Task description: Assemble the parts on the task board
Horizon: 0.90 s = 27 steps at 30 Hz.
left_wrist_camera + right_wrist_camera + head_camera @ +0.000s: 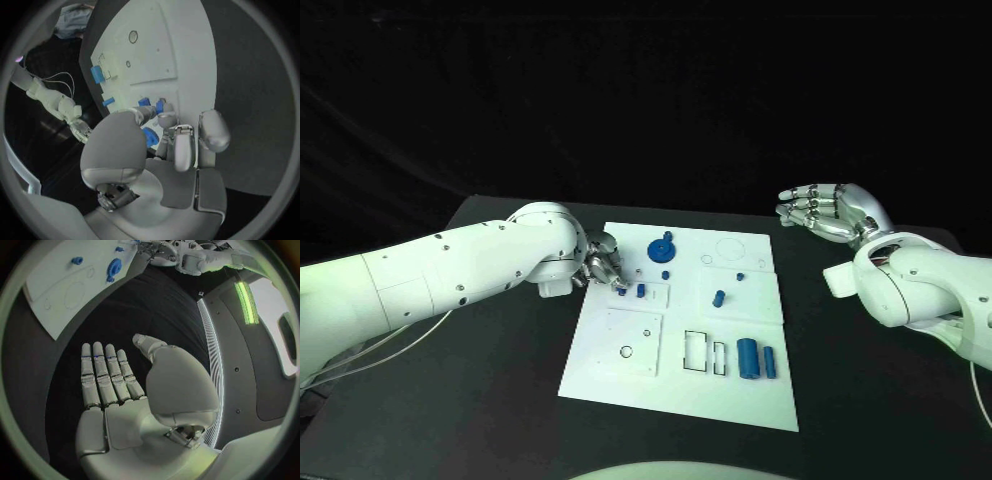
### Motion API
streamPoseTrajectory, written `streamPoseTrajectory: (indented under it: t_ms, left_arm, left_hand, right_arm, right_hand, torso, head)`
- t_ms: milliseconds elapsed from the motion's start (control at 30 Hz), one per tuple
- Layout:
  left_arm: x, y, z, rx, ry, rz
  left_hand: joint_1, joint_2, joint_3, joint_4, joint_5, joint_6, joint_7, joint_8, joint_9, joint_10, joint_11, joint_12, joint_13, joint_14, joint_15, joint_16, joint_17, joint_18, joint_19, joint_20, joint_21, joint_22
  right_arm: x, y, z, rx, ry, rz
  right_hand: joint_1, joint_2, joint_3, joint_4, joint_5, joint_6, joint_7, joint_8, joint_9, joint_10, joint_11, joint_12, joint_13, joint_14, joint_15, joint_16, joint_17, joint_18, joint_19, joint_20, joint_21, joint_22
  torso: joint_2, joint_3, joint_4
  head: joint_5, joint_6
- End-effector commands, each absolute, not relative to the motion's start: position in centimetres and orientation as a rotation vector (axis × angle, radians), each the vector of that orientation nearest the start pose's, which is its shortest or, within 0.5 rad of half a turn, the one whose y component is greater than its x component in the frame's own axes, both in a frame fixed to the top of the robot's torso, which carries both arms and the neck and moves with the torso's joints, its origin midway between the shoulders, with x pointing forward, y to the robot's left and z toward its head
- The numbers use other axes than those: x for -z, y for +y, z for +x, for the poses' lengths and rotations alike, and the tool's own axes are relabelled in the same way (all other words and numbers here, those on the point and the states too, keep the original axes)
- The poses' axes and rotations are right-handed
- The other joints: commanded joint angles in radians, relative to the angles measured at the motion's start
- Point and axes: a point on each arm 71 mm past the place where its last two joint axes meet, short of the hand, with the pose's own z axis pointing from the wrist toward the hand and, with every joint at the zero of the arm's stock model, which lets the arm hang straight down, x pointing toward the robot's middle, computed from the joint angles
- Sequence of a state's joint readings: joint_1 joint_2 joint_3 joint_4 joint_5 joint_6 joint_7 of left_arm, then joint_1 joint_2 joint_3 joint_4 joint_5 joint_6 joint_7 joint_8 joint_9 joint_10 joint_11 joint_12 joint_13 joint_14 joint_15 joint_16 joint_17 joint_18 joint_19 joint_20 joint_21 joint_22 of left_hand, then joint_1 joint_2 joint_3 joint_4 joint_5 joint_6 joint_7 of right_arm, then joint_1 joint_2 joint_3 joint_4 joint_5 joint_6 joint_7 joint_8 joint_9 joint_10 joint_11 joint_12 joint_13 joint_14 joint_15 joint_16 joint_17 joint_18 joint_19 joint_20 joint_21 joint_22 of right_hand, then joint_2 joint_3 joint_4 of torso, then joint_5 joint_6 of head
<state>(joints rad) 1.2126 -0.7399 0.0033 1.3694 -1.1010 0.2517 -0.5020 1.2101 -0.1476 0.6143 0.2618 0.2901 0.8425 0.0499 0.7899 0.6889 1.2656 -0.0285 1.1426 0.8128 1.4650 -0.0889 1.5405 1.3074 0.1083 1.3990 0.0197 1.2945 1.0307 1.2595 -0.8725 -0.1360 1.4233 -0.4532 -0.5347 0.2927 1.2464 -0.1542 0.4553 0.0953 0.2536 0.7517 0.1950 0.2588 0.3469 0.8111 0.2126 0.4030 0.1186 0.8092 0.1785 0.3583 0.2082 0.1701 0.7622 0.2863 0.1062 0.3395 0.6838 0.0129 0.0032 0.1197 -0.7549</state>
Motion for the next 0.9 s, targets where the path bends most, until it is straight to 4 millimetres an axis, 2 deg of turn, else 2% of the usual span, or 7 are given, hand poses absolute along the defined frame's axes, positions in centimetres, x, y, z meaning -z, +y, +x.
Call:
streamPoseTrajectory:
  t_ms: [33,900]
  left_arm:
    - [21.91,20.48,50.52,0.390,2.360,-0.111]
    - [21.87,20.72,50.59,0.299,2.338,-0.031]
  left_hand:
    - [-0.011,0.003,0.104,-0.099,-0.006,0.001,-0.006,0.004,0.003,0.006,-0.001,0.003,0.000,0.087,0.001,-0.001,0.186,-0.007,0.002,0.001,0.002,0.000]
    - [-0.011,0.003,0.109,-0.103,-0.018,0.003,-0.009,0.010,0.006,0.012,-0.004,0.010,0.009,0.087,-0.001,-0.001,0.186,-0.009,0.005,0.000,0.007,0.010]
  right_arm:
    - [18.18,-25.97,50.54,-1.074,1.438,0.688]
    - [18.14,-26.07,50.50,-1.079,1.428,0.687]
  right_hand:
    - [-0.009,-0.001,-0.005,-0.001,-0.002,0.007,0.077,0.007,-0.001,0.008,0.001,0.003,-0.001,0.006,0.000,-0.006,-0.001,0.006,0.009,-0.001,-0.005,-0.001]
    - [-0.012,0.000,-0.006,0.001,-0.001,0.008,0.077,0.007,-0.002,0.009,0.001,0.004,-0.004,0.007,0.000,-0.006,-0.003,0.006,0.010,-0.001,-0.006,-0.003]
  torso:
    - [0.000,0.0010,0.0012]
    - [0.000,0.0005,0.0017]
  head:
    - [0.001,0.000]
    - [0.001,-0.005]
